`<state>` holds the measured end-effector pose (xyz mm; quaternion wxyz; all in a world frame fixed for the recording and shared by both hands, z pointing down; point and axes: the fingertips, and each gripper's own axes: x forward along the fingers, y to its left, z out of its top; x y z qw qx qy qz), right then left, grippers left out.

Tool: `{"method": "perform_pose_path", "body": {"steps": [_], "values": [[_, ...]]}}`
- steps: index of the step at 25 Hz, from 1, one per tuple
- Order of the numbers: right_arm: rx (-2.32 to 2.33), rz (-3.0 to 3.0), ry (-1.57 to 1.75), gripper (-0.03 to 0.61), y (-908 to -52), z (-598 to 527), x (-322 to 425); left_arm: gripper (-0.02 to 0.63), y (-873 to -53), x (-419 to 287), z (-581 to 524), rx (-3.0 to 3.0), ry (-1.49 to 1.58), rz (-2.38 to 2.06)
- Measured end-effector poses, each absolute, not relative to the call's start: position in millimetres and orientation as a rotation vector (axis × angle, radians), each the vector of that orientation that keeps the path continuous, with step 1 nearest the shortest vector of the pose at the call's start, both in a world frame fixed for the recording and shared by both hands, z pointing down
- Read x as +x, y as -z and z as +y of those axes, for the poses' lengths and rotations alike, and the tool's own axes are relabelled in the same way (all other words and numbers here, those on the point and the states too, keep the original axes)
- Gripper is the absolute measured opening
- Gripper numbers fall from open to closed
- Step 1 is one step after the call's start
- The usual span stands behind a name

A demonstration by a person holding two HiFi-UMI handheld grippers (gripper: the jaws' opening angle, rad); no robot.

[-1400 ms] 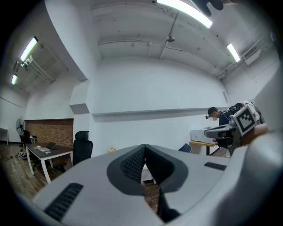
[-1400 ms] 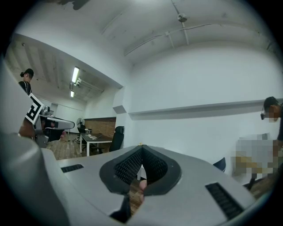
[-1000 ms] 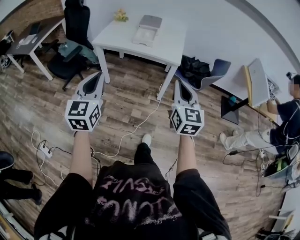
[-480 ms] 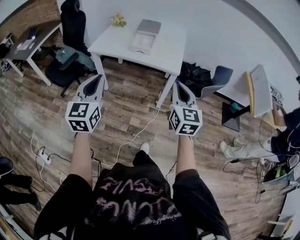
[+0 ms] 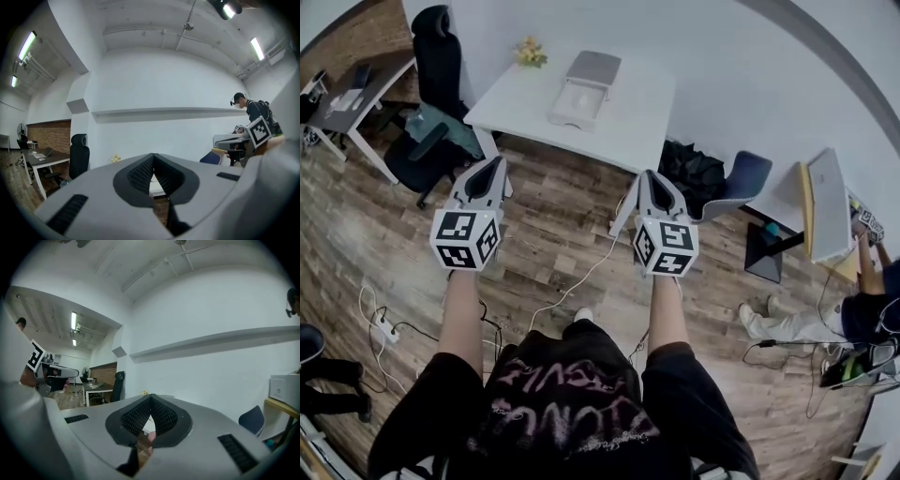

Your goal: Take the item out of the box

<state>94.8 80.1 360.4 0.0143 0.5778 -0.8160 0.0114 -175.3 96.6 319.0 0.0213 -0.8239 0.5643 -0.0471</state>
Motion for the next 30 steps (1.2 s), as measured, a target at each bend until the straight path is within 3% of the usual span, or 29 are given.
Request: {"method": "perform_pose_path", "body": {"steps": [15,30], "values": [[1.688,-2.617,-0.033,0.009,-353.1,-26.5,115.0,0.002,-315.2,-138.9,10.5,-2.532,0.124,1.840],[1.717,-2.606,-0.034,0.009,-354.8,-59.5,133.8,0.002,-315.9,-136.8,-22.0,-2.534,0.107,1.856]]}}
